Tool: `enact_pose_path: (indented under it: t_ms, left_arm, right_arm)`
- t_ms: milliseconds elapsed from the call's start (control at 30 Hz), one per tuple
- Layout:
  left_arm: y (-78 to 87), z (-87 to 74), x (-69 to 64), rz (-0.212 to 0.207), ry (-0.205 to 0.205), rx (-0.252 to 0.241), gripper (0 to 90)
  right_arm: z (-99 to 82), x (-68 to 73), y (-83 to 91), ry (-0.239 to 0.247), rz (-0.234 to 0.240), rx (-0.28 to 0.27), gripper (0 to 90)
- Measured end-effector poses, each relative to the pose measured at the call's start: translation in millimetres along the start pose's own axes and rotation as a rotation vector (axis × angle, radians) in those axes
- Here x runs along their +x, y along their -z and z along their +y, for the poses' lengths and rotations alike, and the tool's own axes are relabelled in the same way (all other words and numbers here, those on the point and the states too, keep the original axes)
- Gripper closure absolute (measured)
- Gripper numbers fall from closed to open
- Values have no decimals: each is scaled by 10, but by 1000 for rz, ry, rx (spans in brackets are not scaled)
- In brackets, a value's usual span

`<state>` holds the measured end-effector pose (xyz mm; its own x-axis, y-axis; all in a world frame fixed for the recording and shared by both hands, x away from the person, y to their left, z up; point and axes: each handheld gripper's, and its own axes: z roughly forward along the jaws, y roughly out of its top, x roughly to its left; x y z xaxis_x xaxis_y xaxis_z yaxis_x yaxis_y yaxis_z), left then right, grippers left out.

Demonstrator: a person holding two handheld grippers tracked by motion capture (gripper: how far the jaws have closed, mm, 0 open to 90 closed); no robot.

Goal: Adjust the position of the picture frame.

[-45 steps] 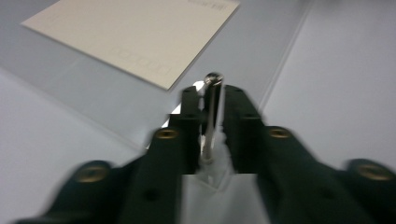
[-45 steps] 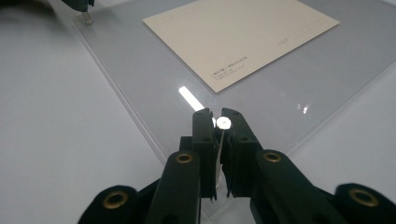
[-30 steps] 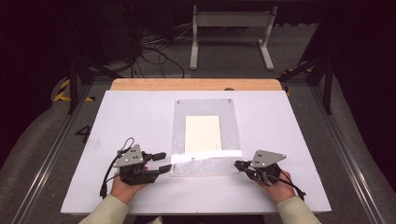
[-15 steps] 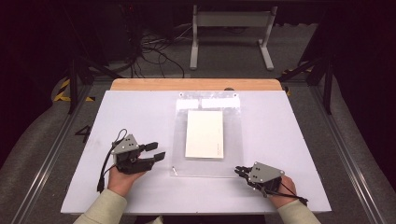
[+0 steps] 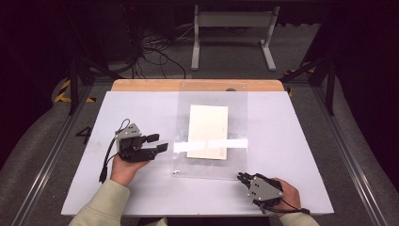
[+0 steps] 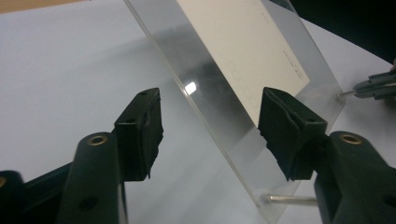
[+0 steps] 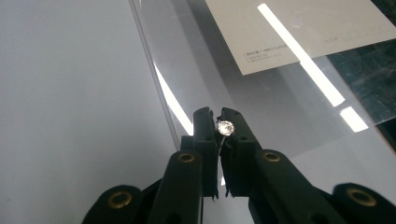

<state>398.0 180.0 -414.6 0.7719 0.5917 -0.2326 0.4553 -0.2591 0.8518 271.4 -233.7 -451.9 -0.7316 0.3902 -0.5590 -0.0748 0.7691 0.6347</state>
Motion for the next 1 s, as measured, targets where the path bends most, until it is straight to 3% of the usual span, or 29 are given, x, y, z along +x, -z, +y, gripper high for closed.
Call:
enact_pose_path:
  t_ms: [233, 333, 367, 433, 633, 733, 833, 933, 1000]
  left_arm:
    - [-128, 233, 112, 36, 28, -6, 315]
    - [-163, 295, 146, 20, 49, -3, 281]
    - [-183, 323, 164, 20, 51, -10, 277]
    - [-236, 374, 187, -10, 71, -22, 271]
    - [-427, 474, 204, -32, 52, 8, 262]
    - [-549, 496, 226, -95, 63, 7, 263]
    - [-601, 502, 198, -130, 44, 20, 318]
    - [-631, 493, 142, -163, -8, 32, 487]
    - [-633, 490, 141, -163, -4, 35, 485]
  right_arm:
    - [5, 126, 28, 65, -61, 16, 851]
    - [7, 151, 31, 76, -74, 20, 850]
    - [10, 179, 37, 99, -85, 27, 850]
    - [13, 199, 39, 110, -100, 30, 850]
    - [10, 266, 47, 148, -133, 38, 850]
    - [12, 277, 52, 159, -133, 45, 849]
    - [10, 285, 52, 155, -137, 44, 849]
    - [6, 285, 52, 152, -138, 41, 848]
    - [4, 284, 51, 147, -141, 37, 848]
